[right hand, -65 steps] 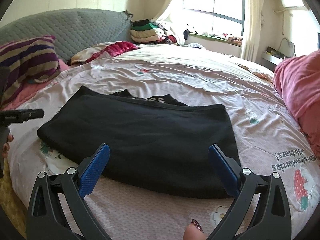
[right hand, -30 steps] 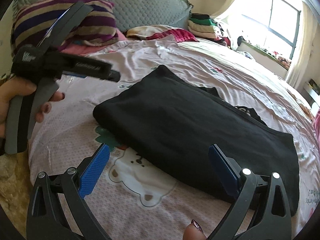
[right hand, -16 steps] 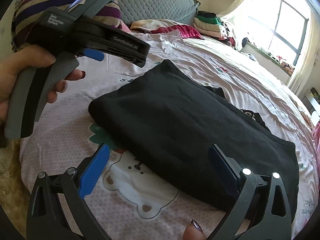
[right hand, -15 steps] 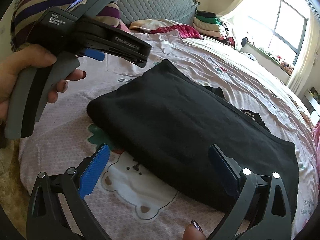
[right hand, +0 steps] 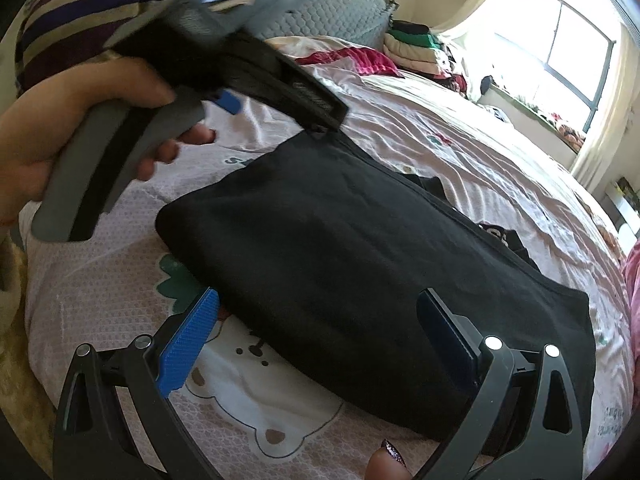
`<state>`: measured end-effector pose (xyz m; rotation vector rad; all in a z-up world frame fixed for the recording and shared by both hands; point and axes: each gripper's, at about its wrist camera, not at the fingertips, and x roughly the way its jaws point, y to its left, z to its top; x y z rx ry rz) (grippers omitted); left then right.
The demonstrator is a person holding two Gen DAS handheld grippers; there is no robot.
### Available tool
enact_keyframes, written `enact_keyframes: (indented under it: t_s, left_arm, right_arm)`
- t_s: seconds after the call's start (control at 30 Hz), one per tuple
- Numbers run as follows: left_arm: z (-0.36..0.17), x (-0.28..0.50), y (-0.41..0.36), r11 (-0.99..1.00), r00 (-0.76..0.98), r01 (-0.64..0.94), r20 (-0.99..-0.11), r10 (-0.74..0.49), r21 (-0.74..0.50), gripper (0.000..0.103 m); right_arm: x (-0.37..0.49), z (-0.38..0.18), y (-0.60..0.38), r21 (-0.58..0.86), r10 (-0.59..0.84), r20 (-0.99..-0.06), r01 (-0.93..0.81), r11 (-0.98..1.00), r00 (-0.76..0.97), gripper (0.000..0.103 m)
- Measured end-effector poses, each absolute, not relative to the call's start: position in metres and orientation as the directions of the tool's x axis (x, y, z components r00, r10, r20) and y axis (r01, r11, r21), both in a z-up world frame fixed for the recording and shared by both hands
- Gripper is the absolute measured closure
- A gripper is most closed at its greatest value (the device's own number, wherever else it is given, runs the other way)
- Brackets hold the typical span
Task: Fold small clothes
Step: 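Move both grippers to the side edge of the folded shirt, then close the right gripper on the side edge of the folded shirt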
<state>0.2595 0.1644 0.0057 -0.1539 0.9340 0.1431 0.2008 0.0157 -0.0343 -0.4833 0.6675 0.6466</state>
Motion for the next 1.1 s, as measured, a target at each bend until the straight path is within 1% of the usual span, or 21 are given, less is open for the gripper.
enact_keyframes:
  t_s: [0.4, 0.7, 0.93, 1.1]
  left_arm:
    - [-0.008, 0.282, 0.165, 0.984, 0.533, -0.151, -0.846, -0.004, -0.099, 0.010]
    - [-0.014, 0.288, 0.160, 0.987, 0.520, -0.139, -0.854, 0.001, -0.083, 0.010]
    - [-0.014, 0.288, 0.169, 0.983, 0.519, -0.157, -0.855, -0.003, -0.099, 0.010]
    - [-0.014, 0.289, 0.174, 0.980, 0.515, -0.167, -0.857, -0.006, -0.107, 0.010]
  right_arm:
    - [0.190, -0.049, 0.044, -0.303, 0.357, -0.697, -0.707, 0.639, 0.622, 0.005]
    - [0.206, -0.056, 0.062, -0.294, 0.326, -0.715, -0.689, 0.662, 0.619, 0.005]
    - [0.211, -0.059, 0.080, -0.380, 0.287, -0.681, -0.660, 0.648, 0.673, 0.005]
    - [0.214, -0.055, 0.078, -0.380, 0.300, -0.658, -0.649, 0.659, 0.690, 0.006]
